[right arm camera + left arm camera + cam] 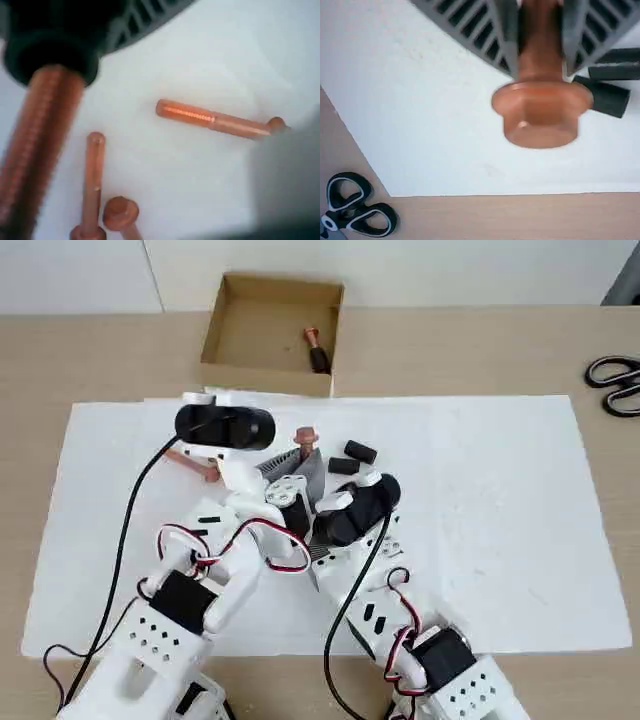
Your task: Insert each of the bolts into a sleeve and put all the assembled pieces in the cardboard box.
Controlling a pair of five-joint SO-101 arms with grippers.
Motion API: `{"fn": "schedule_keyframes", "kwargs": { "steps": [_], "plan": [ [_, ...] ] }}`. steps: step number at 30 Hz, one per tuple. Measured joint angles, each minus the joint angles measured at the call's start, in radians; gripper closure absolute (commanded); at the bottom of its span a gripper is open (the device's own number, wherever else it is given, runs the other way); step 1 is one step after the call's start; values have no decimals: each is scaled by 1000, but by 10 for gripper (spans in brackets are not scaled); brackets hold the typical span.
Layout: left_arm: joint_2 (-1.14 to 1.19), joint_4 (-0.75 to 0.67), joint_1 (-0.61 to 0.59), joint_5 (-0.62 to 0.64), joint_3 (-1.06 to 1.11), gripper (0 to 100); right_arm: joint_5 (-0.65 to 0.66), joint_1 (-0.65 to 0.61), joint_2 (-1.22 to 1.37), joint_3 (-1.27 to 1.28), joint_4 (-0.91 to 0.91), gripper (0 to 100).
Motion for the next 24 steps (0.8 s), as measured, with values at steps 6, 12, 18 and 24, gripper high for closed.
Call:
{"fn": "schedule_keyframes", "kwargs": {
  "steps": [6, 12, 18, 24],
  "plan": [
    [-6, -5, 28, -8, 23, 994, 0, -2, 0, 0, 0, 995],
    [-6, -5, 34, -8, 23, 994, 0, 2, 0, 0, 0, 995],
    [-9, -5, 34, -9, 40, 994, 0, -2, 2, 5, 0, 995],
    [-11, 34, 34, -9, 38, 994, 0, -3, 2, 6, 0, 995]
  ]
}}
